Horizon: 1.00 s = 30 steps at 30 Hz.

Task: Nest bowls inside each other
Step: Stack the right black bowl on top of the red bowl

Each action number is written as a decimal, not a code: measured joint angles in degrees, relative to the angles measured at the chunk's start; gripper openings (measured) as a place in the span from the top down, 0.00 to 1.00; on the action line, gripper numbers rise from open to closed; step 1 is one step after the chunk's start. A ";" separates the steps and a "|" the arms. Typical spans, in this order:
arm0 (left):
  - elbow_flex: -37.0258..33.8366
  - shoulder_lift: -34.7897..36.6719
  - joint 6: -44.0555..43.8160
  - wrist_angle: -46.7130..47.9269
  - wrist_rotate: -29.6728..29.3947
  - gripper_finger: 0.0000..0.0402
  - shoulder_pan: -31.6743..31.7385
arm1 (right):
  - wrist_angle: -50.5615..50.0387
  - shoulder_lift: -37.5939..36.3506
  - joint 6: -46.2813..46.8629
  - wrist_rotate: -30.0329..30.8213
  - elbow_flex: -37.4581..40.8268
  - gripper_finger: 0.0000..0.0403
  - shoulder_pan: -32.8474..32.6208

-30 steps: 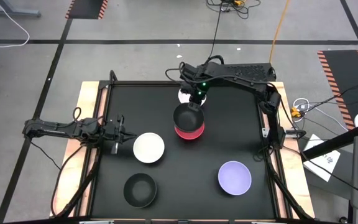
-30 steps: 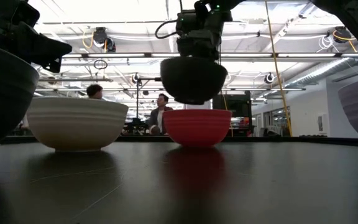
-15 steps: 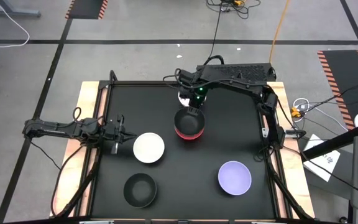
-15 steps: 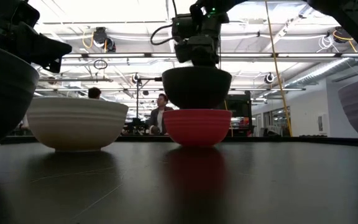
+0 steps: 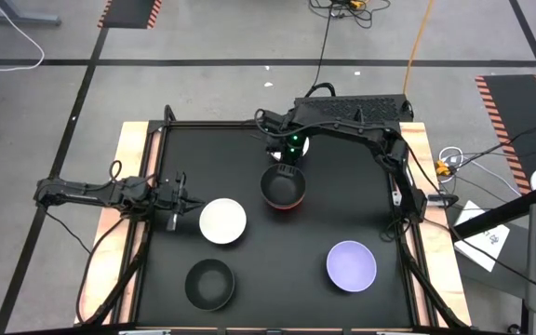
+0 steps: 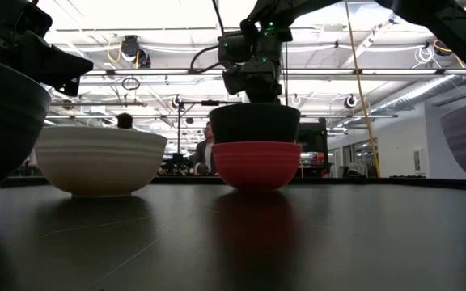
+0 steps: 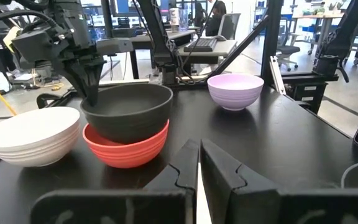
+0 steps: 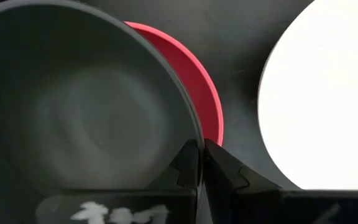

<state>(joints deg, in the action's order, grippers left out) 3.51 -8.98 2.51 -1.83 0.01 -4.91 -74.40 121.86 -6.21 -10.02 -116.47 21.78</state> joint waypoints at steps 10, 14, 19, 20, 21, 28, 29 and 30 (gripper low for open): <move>-0.01 -0.01 -0.24 0.42 0.00 0.95 0.00 | 1.13 0.02 1.13 -0.02 0.01 1.00 0.11; -0.01 -0.01 -0.28 0.42 0.00 0.95 0.00 | 1.08 0.02 1.64 -0.40 0.00 1.00 0.32; 0.00 -0.01 -0.38 0.42 0.00 0.95 0.00 | -0.23 0.13 1.52 -0.43 0.01 1.00 0.87; -0.01 -0.01 -0.49 0.42 0.01 0.95 0.00 | 0.05 0.13 1.52 -0.34 0.01 1.00 0.90; 0.00 -0.01 -0.58 0.42 0.00 0.95 0.00 | 0.46 0.13 1.52 -0.22 -0.01 1.00 0.94; 0.00 -0.01 -1.24 0.42 0.02 0.95 0.00 | 1.47 0.13 1.41 1.24 0.01 1.00 0.63; -0.01 -0.01 -1.24 0.44 0.02 0.95 0.00 | 1.47 0.13 1.24 1.25 0.00 1.00 0.61; -0.01 -0.01 -1.27 0.43 0.02 0.95 0.00 | 1.47 0.13 1.19 1.25 0.01 1.00 0.61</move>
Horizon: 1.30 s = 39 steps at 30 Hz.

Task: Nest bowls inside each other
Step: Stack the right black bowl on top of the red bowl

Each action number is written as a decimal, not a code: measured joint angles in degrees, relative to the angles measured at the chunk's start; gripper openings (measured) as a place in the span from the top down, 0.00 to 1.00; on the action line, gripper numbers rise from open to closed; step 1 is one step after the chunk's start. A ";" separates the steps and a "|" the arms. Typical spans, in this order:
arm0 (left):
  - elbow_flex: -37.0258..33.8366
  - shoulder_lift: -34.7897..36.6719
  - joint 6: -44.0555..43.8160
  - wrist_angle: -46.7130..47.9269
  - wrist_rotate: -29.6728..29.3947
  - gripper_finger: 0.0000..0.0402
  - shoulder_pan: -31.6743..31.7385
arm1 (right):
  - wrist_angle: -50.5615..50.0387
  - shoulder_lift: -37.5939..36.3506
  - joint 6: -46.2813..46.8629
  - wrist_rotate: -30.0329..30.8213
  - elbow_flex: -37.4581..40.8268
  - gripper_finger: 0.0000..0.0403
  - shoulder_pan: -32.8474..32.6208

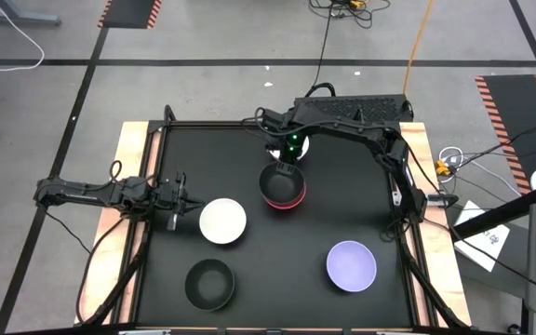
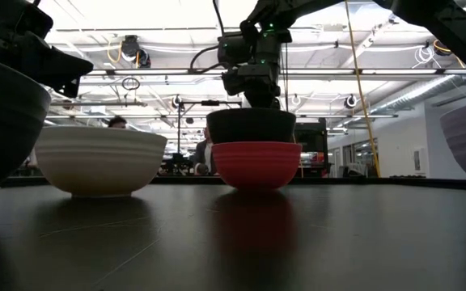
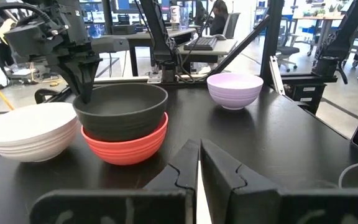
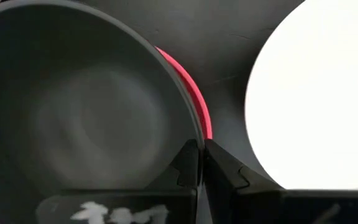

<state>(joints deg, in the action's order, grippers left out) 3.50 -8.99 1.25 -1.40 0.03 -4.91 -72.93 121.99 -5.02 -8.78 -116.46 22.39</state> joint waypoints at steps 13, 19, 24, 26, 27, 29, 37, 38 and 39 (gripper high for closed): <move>-0.01 0.00 -0.40 0.47 0.00 0.95 0.00 | 1.58 0.00 -2.36 1.28 0.00 1.00 0.02; 0.00 0.01 -1.43 0.93 0.02 0.95 0.00 | 1.57 0.00 -3.15 -0.38 0.07 1.00 0.02; -0.01 0.02 -1.43 0.90 0.02 0.95 0.00 | 1.64 -0.44 -2.79 -1.51 3.05 1.00 0.02; -0.01 0.02 -1.43 0.88 0.00 0.95 -0.02 | 1.23 -0.50 -2.46 -1.06 4.13 1.00 -0.05; 0.01 0.01 -1.43 0.86 0.02 0.95 -0.01 | 1.25 -0.50 -2.28 -0.30 4.55 1.00 -0.19; 0.01 0.02 -1.29 0.86 0.00 0.95 -0.02 | 1.13 -0.50 -2.43 1.49 4.90 1.00 -0.35; -0.01 0.02 -1.46 -0.06 0.02 0.95 -0.02 | 1.55 -0.57 -2.56 2.77 4.99 1.00 -0.37; 0.00 0.02 -1.46 -0.06 0.02 0.95 -0.01 | 2.21 -0.60 -2.54 2.78 5.30 1.00 -0.39; 0.01 0.02 -1.50 -0.06 0.02 0.95 0.00 | 2.86 -0.61 -2.45 2.78 5.66 1.00 -0.39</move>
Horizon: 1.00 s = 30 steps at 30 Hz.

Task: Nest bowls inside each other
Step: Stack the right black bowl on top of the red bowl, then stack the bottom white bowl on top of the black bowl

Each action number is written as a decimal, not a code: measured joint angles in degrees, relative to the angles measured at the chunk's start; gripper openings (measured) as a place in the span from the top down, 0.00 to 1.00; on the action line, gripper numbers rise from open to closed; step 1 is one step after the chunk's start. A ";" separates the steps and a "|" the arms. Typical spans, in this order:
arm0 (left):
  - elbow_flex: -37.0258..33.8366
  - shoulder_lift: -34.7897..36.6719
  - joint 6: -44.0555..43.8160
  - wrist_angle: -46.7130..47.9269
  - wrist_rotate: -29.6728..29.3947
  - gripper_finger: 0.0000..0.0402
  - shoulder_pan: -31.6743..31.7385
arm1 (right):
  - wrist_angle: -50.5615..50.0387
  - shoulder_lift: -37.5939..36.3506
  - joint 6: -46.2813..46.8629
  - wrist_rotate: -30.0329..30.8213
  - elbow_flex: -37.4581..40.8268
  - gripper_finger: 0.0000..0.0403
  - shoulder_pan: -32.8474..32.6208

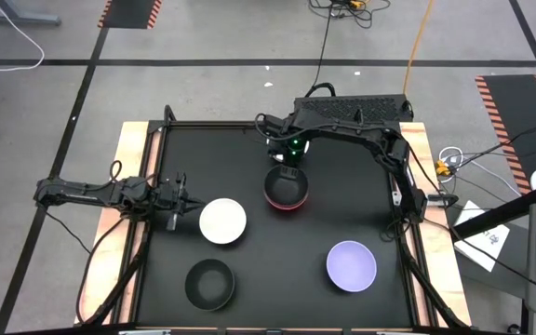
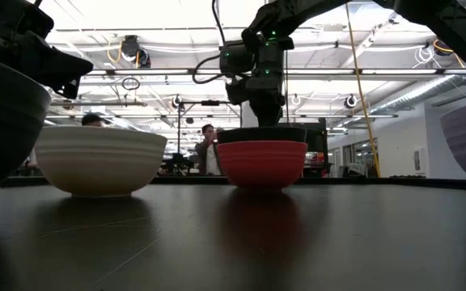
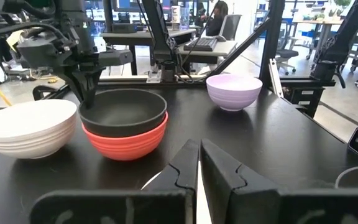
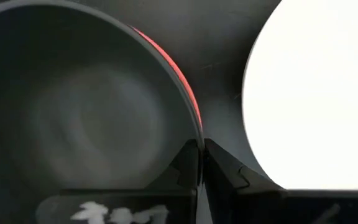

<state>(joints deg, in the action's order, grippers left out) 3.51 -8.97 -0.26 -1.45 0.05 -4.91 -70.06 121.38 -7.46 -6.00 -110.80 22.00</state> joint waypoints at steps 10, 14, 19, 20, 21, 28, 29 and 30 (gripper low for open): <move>-0.02 0.00 -0.30 -0.02 0.00 0.95 -0.02 | 2.62 -0.04 0.67 -4.43 2.84 1.00 0.13; -0.01 -0.01 -0.30 -0.02 0.00 0.95 -0.02 | 2.97 -0.04 0.72 -4.50 2.95 1.00 0.13; 0.00 0.00 -0.30 -0.04 0.00 0.95 -0.02 | 2.94 -0.58 0.62 -4.38 2.99 0.96 0.13; -0.01 0.00 -0.28 -0.02 0.00 0.95 0.00 | 3.03 -0.88 0.70 -4.38 2.99 0.94 0.13; 0.00 -0.02 -0.28 -0.02 0.00 0.95 0.00 | 3.17 -1.25 0.70 -4.37 2.99 0.92 0.12; -0.02 0.00 -0.28 -0.02 0.00 0.95 -0.01 | 3.65 -2.54 2.03 -4.36 2.99 0.71 0.04; -0.02 0.00 -0.28 -0.01 0.00 0.95 -0.01 | 3.66 -2.54 2.06 -4.35 2.99 0.69 0.04; -0.01 0.00 -0.27 -0.01 0.00 0.95 -0.01 | 3.65 -2.52 2.06 -4.33 2.99 0.66 0.04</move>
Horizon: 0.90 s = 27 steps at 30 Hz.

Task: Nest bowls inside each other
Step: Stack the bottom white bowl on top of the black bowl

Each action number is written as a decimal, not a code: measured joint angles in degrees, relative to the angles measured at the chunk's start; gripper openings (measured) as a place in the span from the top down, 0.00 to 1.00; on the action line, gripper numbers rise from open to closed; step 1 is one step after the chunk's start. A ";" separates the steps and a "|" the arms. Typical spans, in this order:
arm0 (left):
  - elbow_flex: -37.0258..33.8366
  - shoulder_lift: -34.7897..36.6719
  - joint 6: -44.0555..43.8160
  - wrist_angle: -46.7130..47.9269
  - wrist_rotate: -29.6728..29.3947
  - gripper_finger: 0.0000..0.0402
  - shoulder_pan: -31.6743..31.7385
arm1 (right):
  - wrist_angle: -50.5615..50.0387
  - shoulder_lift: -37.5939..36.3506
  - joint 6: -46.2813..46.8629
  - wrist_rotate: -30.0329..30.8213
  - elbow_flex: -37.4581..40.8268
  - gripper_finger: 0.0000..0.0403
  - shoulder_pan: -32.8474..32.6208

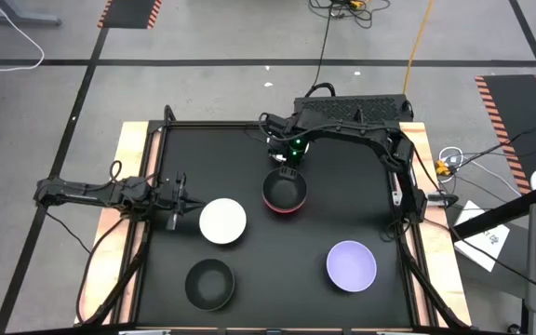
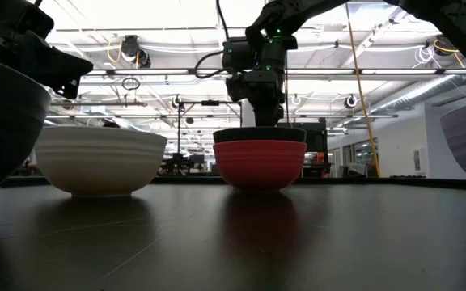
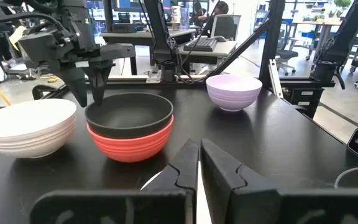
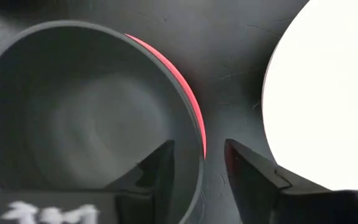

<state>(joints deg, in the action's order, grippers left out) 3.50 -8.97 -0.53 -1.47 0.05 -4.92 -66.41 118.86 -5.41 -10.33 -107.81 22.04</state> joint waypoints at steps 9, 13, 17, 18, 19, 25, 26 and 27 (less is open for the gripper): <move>0.01 0.00 0.51 -0.03 0.00 0.95 0.01 | 7.42 -7.00 -3.01 -0.07 2.76 0.61 2.13; -0.01 -0.02 0.41 -0.01 -0.04 0.95 -0.01 | 18.29 -15.80 -4.48 -0.39 11.34 0.66 2.28; 0.00 -0.01 0.39 -0.33 -0.05 0.95 -0.01 | 30.69 -27.08 -5.53 -0.39 22.80 0.80 2.38; -0.01 -0.01 0.38 -0.55 -0.04 0.95 -0.01 | 33.66 -29.72 -5.38 -0.39 25.53 0.85 2.38; 0.01 -0.02 0.36 -0.72 -0.04 0.95 -0.01 | 36.35 -32.19 -4.99 -0.46 28.17 0.90 2.34; 0.01 0.00 0.60 -1.89 -0.08 0.95 -0.01 | 48.84 -44.56 0.20 -6.41 41.24 0.99 1.83; 0.00 0.00 0.58 -1.87 -0.09 0.95 -0.01 | 49.88 -45.97 0.24 -6.45 43.08 0.99 1.48; 0.00 -0.02 0.56 -1.85 -0.09 0.95 0.01 | 51.12 -47.29 0.24 -6.45 45.02 1.00 1.12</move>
<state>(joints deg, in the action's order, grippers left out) 3.50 -8.99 0.03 -3.32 -0.03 -4.91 -15.30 71.57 -5.17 -16.78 -62.79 23.16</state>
